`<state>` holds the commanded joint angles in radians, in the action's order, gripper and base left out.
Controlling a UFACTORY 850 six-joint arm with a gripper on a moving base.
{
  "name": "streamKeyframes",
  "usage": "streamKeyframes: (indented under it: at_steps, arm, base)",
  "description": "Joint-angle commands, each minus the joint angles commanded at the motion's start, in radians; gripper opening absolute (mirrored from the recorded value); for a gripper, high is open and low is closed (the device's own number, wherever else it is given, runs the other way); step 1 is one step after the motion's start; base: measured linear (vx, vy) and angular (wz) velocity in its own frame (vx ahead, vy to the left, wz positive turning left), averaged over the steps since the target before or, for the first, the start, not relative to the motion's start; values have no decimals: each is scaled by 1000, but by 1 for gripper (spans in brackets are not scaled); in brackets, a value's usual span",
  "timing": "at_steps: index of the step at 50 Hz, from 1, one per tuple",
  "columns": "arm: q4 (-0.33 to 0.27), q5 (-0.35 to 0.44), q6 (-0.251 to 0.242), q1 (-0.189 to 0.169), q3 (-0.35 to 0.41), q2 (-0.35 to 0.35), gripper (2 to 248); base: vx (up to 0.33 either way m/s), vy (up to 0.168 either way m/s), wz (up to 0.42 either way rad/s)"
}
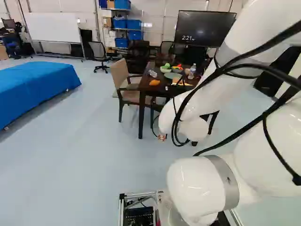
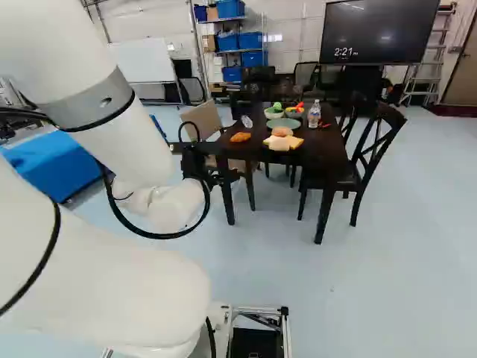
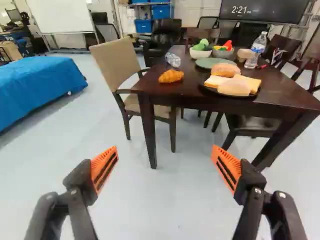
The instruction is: Move the croissant to the empty plate
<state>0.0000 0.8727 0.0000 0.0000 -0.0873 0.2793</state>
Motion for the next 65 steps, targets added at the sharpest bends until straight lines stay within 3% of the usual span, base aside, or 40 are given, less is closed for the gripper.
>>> streamKeyframes:
  at_steps: [36,65]
  arm:
    - [0,0,0,0,0,0,247]
    - [0,0,0,0,0,0,247]
  base:
    - [144,46,-26]
    - [120,24,-244]
